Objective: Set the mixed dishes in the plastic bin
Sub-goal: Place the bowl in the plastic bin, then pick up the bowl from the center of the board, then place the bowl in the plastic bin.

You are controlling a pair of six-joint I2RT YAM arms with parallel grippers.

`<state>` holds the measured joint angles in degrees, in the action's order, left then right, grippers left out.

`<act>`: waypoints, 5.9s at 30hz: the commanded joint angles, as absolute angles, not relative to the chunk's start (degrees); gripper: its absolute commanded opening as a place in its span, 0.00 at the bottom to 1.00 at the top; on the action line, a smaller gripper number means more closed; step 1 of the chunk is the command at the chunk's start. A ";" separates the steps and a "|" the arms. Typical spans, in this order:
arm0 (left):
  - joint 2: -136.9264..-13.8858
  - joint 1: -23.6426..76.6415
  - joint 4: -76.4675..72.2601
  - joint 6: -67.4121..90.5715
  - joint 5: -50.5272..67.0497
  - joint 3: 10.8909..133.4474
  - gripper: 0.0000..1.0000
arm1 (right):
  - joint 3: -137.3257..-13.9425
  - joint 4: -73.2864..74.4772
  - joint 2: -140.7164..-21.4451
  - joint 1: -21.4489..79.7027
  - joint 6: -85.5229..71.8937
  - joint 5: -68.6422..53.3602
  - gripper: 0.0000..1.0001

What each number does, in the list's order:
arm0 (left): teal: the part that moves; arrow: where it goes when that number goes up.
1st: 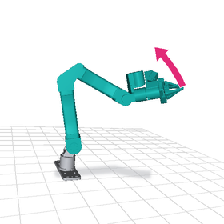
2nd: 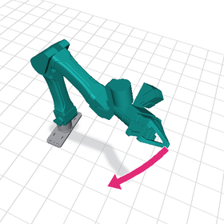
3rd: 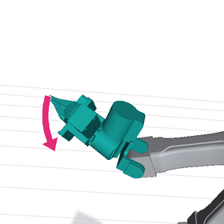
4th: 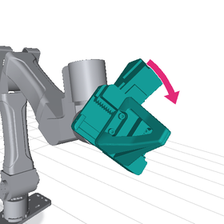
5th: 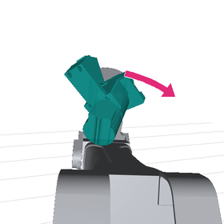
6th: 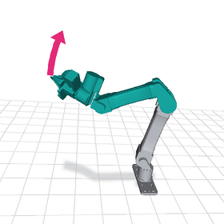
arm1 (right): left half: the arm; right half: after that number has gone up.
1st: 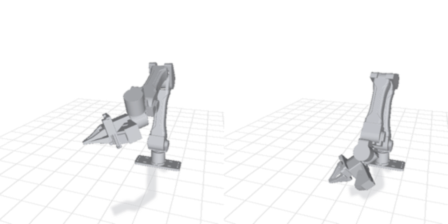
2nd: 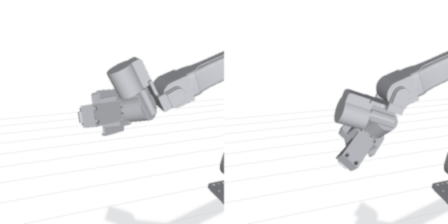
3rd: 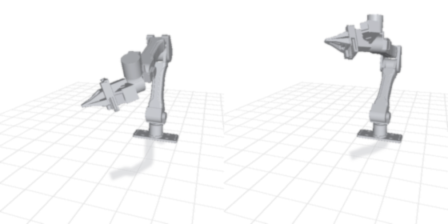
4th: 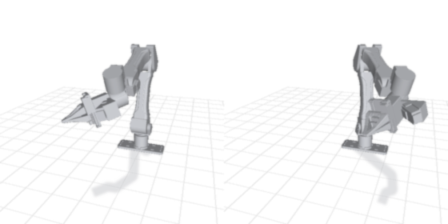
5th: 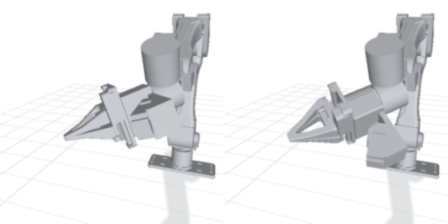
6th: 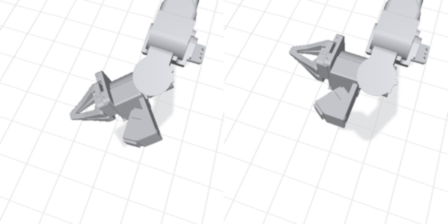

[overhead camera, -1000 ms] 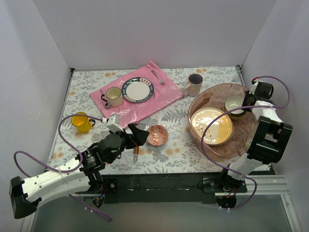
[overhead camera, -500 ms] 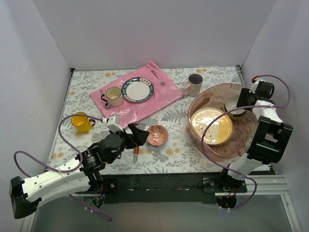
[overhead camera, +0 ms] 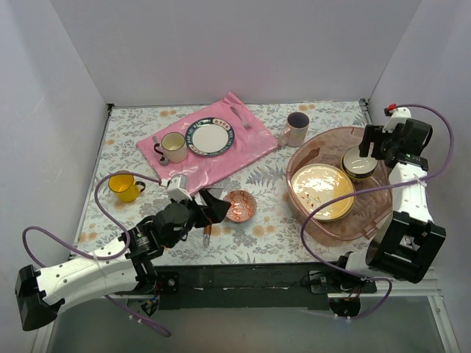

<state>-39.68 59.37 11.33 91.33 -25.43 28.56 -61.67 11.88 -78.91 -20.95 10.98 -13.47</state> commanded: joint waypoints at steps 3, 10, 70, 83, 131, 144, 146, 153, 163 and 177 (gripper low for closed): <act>-41.48 59.24 9.14 91.49 -21.98 29.53 0.98 | -59.59 13.36 -70.94 -21.09 16.00 -35.65 0.87; -45.61 58.54 9.75 93.43 -20.22 30.15 0.98 | -59.68 15.82 -66.45 -20.92 13.98 -51.66 0.88; -73.84 45.00 13.19 82.18 -6.15 45.35 0.00 | -61.16 29.88 -59.06 -8.44 23.46 -62.93 0.88; -62.67 53.43 9.93 85.51 -26.88 45.44 0.00 | -71.45 42.45 -66.97 14.40 28.57 -51.34 0.88; -84.90 68.91 34.02 112.06 -54.49 73.65 0.00 | -68.03 30.59 -74.79 28.21 9.84 -20.30 0.38; -79.46 69.52 23.92 105.31 -49.49 68.21 0.02 | -68.47 30.76 -73.48 27.78 10.89 -19.77 0.01; -77.10 69.43 20.06 103.54 -47.30 65.41 0.16 | -68.82 31.55 -73.04 26.46 11.77 -22.30 0.01; -69.10 69.43 9.85 94.14 -40.27 57.76 0.78 | -69.00 33.40 -70.84 19.61 17.13 -34.88 0.01; -58.46 69.43 3.16 83.24 -32.96 49.93 0.98 | -67.59 33.66 -66.71 11.70 19.86 -42.10 0.01; -45.01 68.91 11.51 80.77 -38.67 43.77 0.98 | -66.36 31.47 -62.76 -3.07 17.76 -49.39 0.01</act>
<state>-47.46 69.21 7.44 82.15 -35.81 45.58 -66.54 34.57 -65.14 -0.01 19.33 -44.62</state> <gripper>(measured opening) 0.981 0.100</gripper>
